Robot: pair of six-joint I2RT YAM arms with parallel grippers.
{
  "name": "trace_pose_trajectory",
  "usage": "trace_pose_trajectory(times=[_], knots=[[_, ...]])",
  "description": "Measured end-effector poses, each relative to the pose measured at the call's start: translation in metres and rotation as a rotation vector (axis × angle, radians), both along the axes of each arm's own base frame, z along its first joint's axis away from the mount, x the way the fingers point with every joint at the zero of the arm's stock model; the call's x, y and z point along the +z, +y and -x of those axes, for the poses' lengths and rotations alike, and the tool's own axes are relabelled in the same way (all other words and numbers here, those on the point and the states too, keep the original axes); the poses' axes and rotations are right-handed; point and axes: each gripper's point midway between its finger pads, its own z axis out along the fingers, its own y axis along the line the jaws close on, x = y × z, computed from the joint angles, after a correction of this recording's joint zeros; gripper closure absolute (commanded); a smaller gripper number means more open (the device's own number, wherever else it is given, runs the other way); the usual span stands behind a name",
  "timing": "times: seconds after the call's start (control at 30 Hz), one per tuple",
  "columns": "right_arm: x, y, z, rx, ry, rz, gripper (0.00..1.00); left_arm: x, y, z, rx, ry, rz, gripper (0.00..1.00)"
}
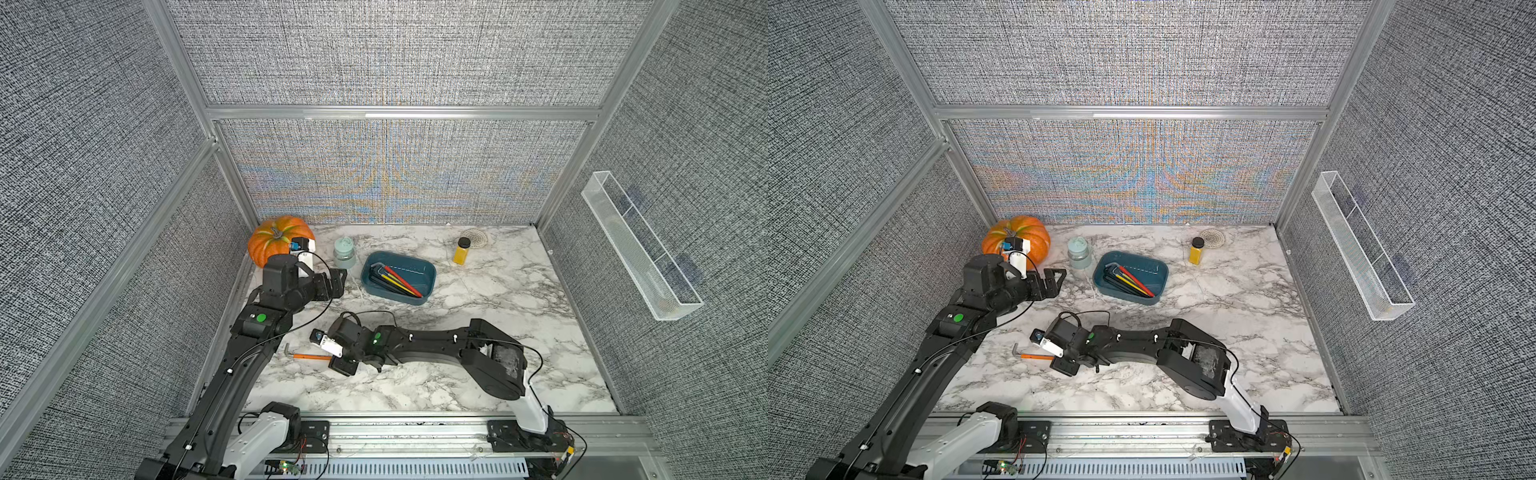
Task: Put the hex key on the desktop into the storage box
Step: Pick up the Allen key from the center of the board.
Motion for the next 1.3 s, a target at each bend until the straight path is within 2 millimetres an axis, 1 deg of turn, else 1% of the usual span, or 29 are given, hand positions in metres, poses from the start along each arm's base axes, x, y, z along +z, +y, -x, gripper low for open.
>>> trace_pose_trajectory(times=[0.07, 0.2, 0.3, 0.33, 0.43, 0.53, 0.6, 0.73, 0.83, 0.97, 1.1, 1.17, 1.3], knots=[[-0.004, 0.002, -0.001, -0.002, 0.006, 0.008, 0.42, 0.000, -0.001, 0.000, -0.003, 0.001, 0.002, 0.00], [-0.015, -0.002, 0.000, -0.006, 0.021, 0.039, 0.46, 0.000, -0.002, 0.002, -0.013, 0.002, 0.008, 0.00], [-0.018, -0.001, 0.001, -0.006, 0.030, 0.044, 0.50, -0.002, -0.002, 0.002, -0.014, 0.005, 0.010, 0.00], [-0.019, -0.001, 0.002, -0.007, 0.033, 0.045, 0.51, -0.002, -0.002, 0.003, -0.015, 0.007, 0.009, 0.00], [-0.024, -0.002, 0.002, -0.006, 0.040, 0.061, 0.61, -0.003, -0.002, 0.003, -0.015, 0.009, 0.009, 0.00], [-0.027, -0.003, 0.002, -0.012, 0.046, 0.068, 0.65, -0.003, -0.002, 0.003, -0.015, 0.009, 0.009, 0.00], [-0.027, -0.002, 0.002, -0.011, 0.048, 0.069, 0.72, -0.003, -0.002, 0.003, -0.015, 0.008, 0.010, 0.00], [-0.028, -0.002, 0.004, 0.000, 0.047, 0.064, 0.91, -0.003, -0.002, 0.003, -0.015, 0.008, 0.010, 0.00], [-0.028, -0.002, 0.002, -0.017, 0.043, 0.058, 0.99, -0.002, -0.002, 0.004, -0.018, 0.004, 0.012, 0.00], [-0.026, -0.006, 0.000, -0.024, 0.043, 0.047, 1.00, 0.000, -0.002, 0.004, -0.016, 0.001, 0.016, 0.00], [-0.021, -0.024, -0.011, -0.058, 0.044, 0.061, 1.00, 0.002, -0.002, 0.005, -0.016, -0.004, 0.021, 0.00], [-0.013, -0.032, -0.017, -0.077, 0.035, 0.056, 1.00, 0.005, -0.002, 0.007, -0.018, -0.013, 0.025, 0.00], [0.010, -0.046, -0.036, -0.127, 0.001, 0.025, 1.00, 0.017, -0.001, 0.010, -0.018, -0.049, 0.036, 0.00]])
